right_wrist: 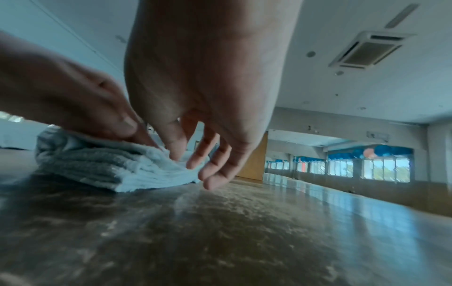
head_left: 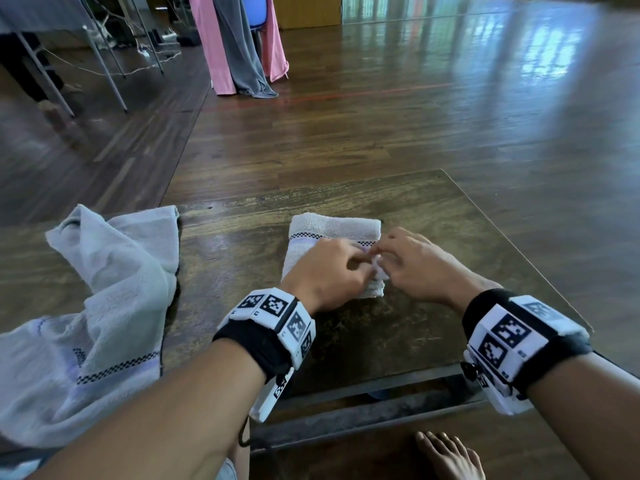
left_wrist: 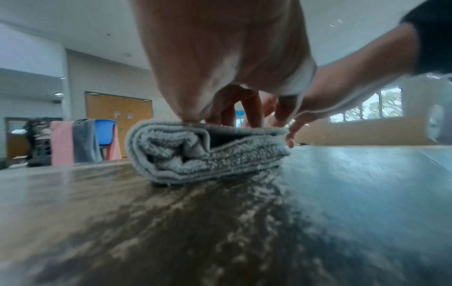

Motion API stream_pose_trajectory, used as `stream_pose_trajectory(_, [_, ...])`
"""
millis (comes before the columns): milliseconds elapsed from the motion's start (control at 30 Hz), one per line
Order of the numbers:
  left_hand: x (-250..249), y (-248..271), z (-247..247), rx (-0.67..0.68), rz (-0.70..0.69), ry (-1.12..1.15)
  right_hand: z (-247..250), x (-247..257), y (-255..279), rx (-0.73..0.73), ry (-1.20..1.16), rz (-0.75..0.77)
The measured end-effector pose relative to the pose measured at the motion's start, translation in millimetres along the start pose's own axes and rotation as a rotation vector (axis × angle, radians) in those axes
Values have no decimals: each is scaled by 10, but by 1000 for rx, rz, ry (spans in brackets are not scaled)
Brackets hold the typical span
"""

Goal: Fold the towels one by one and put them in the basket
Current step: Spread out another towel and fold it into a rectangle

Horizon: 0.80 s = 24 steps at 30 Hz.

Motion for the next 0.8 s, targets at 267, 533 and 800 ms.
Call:
stream_pose_trajectory(267, [502, 42, -45, 134, 273, -370, -11, 314, 31, -134, 133, 176])
stream_pose_trajectory(533, [374, 105, -216, 176, 198, -337, -380, 279, 15, 116, 286, 69])
stream_pose_trajectory(800, [477, 106, -273, 240, 228, -325, -61, 593, 24, -139, 429, 155])
Point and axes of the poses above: each hand's wrist, its own y-axis away from the middle knuckle, its own z-axis out of the back of the hand, x = y × z, the point moved 8 cm from there along -y, towards the middle knuckle, and after that the axes turned 3 degrees about z, right-handed, at the moved point
